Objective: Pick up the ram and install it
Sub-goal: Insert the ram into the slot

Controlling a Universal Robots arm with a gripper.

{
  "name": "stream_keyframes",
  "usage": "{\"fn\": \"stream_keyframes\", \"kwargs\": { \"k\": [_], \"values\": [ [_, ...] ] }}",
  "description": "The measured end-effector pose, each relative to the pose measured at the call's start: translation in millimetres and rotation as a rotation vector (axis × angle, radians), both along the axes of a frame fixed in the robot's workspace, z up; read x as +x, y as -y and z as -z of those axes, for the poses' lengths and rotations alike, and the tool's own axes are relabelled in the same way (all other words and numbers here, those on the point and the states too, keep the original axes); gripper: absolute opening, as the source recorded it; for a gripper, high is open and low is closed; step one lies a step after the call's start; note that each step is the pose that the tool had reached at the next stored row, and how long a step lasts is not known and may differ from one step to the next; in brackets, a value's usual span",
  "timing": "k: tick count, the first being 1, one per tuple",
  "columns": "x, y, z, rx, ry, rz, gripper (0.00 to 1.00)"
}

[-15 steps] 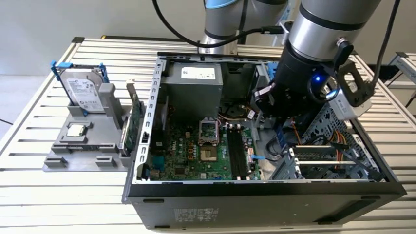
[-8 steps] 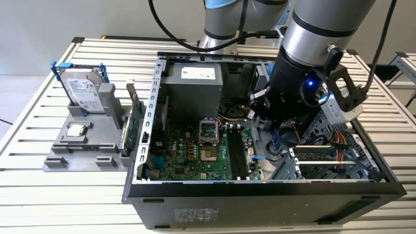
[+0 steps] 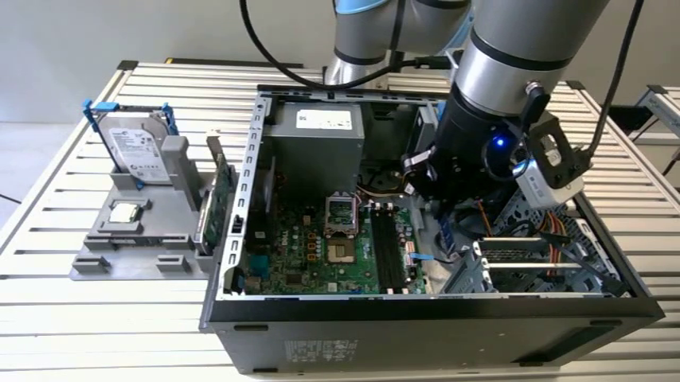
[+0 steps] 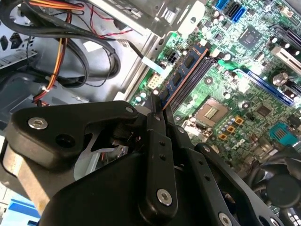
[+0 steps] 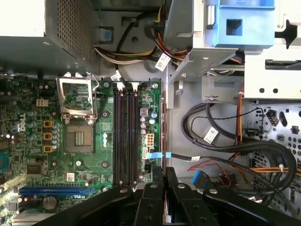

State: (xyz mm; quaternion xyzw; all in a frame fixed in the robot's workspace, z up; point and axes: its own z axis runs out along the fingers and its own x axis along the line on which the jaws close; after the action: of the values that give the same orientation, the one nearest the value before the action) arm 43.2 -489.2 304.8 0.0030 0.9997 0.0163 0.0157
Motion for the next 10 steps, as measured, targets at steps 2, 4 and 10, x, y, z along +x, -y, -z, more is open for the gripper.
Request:
{"fn": "stream_keyframes", "kwargs": {
  "k": [2,4,10],
  "values": [
    [-0.1,-0.3,2.1,0.0000,0.0000,0.003,0.00],
    [-0.2,-0.3,3.0,-0.0001,0.0000,0.006,0.00],
    [-0.3,-0.3,3.1,0.0000,0.0000,0.007,0.00]
  ]
}}
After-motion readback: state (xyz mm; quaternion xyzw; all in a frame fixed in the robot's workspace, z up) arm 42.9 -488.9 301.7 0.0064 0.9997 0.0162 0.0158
